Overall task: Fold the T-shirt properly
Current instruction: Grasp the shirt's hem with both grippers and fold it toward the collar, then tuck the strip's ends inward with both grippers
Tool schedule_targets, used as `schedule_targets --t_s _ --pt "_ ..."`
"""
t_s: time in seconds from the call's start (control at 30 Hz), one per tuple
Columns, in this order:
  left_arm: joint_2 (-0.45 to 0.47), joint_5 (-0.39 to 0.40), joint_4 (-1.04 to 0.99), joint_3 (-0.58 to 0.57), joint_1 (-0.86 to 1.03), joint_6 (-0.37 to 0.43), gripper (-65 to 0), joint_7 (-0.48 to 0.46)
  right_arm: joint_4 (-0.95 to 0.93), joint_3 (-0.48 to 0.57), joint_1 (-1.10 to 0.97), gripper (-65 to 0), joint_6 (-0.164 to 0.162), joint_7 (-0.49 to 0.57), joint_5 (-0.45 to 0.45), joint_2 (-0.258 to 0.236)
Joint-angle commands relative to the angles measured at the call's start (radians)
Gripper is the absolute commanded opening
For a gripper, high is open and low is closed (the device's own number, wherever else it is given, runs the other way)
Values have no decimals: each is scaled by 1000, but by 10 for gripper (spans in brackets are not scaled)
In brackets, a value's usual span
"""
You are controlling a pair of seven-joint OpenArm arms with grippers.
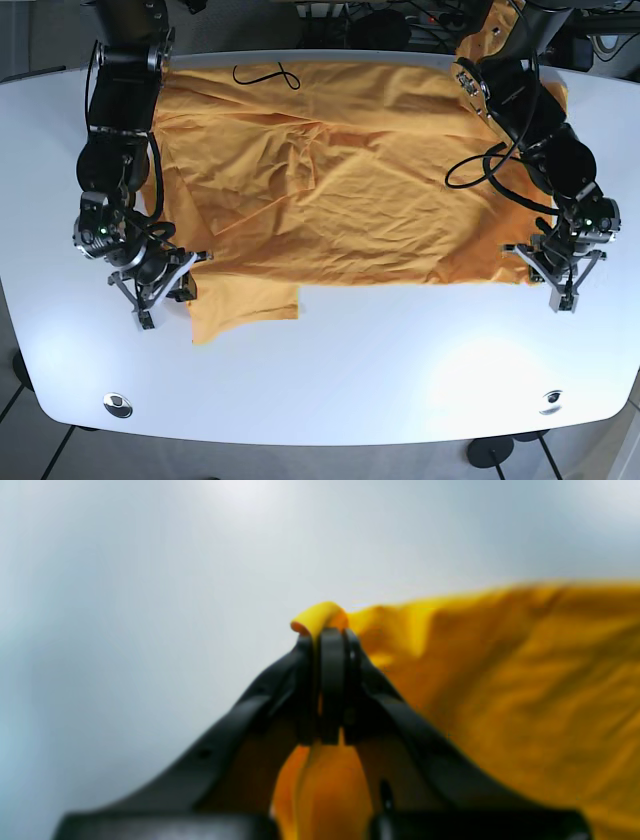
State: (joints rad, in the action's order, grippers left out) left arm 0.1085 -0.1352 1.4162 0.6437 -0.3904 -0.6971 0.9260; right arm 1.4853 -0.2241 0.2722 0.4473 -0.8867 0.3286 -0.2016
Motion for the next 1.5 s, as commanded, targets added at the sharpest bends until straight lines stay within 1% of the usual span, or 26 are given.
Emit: schedule_targets --t_s 0.03,0.13,0.2,0.27,0.37,0.4,0.53,0.6,0.73,0.77,0.87,0.93,0.97,1.03,1.1,1.2,1.23,1.37,1.47,1.5 --pt "13 10 116 -2 6 -1 -650 38 130 -39 -11 -636 2 -44 5 -11" --pt "12 12 234 -2 64 -1 -650 109 265 -77 -92 -636 3 -102 7 -9" --pt "12 12 321 0 120 -1 -650 130 354 -88 -161 -636 3 -139 8 -9" --pt "12 10 383 0 170 -1 -650 130 404 -97 -222 -636 2 -145 51 -9" --pt "12 10 458 0 259 -1 -650 130 472 -163 -339 -636 -5 -147 142 -11" --pt "12 10 472 15 295 -1 -650 130 473 -173 -388 -636 -5 -151 171 -17" --pt "12 10 469 63 364 -1 -650 130 473 -229 -502 -633 -2 -154 205 -14" --pt "15 10 466 69 407 -1 -650 130 473 -238 -560 -631 2 -150 206 -11" --pt "21 7 463 61 473 -1 -650 129 469 -238 -611 -626 -2 -150 201 -9" --pt "27 6 463 61 479 -1 -642 129 469 -238 -614 -602 -5 -151 200 -9" --pt "35 6 463 61 485 -1 -431 129 476 -258 -638 -333 -5 -153 205 -9" --pt "35 6 463 61 485 -1 -332 129 489 -291 -637 -185 2 -153 223 -9" --pt "35 6 464 60 482 -1 -297 129 490 -295 -634 -128 2 -151 257 -11" --pt "36 10 473 46 480 -1 -297 129 489 -295 -583 -119 2 -150 295 -17" --pt "35 10 501 -2 485 -1 -299 129 458 -277 -525 -119 -2 -153 287 -16" --pt "29 10 532 -48 499 -1 -299 129 358 -205 -408 -119 -3 -153 246 -20" --pt "29 10 527 -58 506 -1 -299 129 292 -168 -351 -119 -2 -153 212 -20" --pt "27 10 435 -81 539 -1 -300 127 79 -97 -221 -119 2 -148 131 -16" --pt "35 10 378 -80 575 -1 -306 117 -22 -47 -187 -119 2 -117 128 -19" --pt "35 10 377 -78 580 -1 -326 101 -35 -28 -189 -119 2 -105 128 -19"
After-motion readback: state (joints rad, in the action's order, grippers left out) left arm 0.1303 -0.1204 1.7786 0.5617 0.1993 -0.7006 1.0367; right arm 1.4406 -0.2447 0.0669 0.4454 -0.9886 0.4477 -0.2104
